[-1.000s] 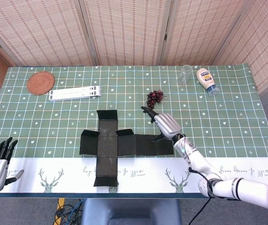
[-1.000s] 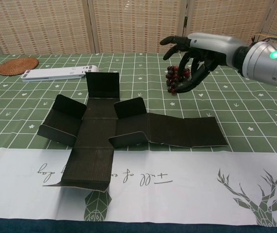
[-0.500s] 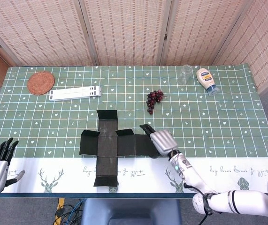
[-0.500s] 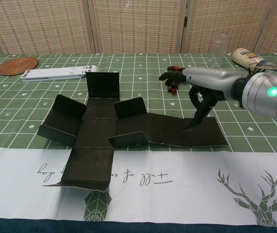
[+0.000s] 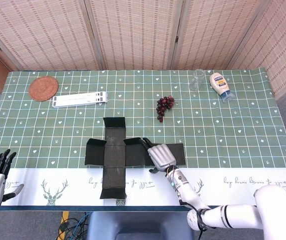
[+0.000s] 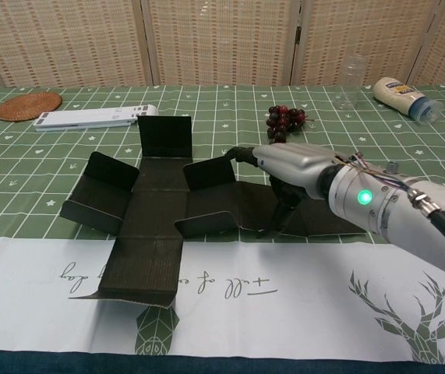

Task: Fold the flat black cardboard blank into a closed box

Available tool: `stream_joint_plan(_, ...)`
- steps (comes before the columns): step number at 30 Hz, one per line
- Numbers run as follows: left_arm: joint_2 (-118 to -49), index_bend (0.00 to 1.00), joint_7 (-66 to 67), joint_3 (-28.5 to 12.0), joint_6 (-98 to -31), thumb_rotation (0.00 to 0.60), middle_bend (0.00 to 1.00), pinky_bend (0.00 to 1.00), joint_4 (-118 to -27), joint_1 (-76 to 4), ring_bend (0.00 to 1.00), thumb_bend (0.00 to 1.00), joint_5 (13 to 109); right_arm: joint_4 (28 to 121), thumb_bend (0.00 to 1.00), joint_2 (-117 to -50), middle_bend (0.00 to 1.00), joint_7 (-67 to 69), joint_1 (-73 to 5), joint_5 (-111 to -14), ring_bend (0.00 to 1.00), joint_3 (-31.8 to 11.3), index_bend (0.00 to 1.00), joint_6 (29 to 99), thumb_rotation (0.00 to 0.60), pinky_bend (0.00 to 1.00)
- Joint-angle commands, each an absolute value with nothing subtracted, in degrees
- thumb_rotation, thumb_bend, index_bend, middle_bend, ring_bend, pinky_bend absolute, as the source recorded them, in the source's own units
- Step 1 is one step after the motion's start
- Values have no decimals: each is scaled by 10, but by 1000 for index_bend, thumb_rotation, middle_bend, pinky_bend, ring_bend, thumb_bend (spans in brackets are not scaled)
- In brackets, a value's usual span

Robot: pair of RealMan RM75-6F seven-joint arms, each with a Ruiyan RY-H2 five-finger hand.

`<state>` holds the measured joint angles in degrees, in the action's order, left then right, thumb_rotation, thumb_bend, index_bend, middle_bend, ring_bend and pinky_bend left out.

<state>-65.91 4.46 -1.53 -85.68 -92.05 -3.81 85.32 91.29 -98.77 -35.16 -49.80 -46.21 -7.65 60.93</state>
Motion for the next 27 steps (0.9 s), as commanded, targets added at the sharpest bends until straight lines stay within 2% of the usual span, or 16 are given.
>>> stream_joint_plan(1, -659, 0, 43, -15, -857, 600, 0, 87, -919, -38, 0, 181, 853, 894, 0, -1003, 47, -354, -500, -462, 696, -82, 0, 609, 600, 983)
stream_joint_plan(17, -662, 0, 37, -14, -853, 600, 0, 87, -910, -35, 0, 181, 848, 809, 0, -1040, 47, -360, -504, -466, 696, -99, 0, 595, 600, 983)
stream_joint_plan(22, -662, 0, 38, -15, -855, 600, 0, 87, -911, -35, 0, 181, 848, 790, 0, -1030, 47, -367, -507, -461, 696, -109, 0, 587, 600, 983)
stream_joint_plan(27, -662, 0, 41, -15, -852, 600, 0, 87, -911, -35, 0, 181, 846, 806, 0, -987, 78, -354, -518, -451, 696, -121, 0, 528, 600, 983)
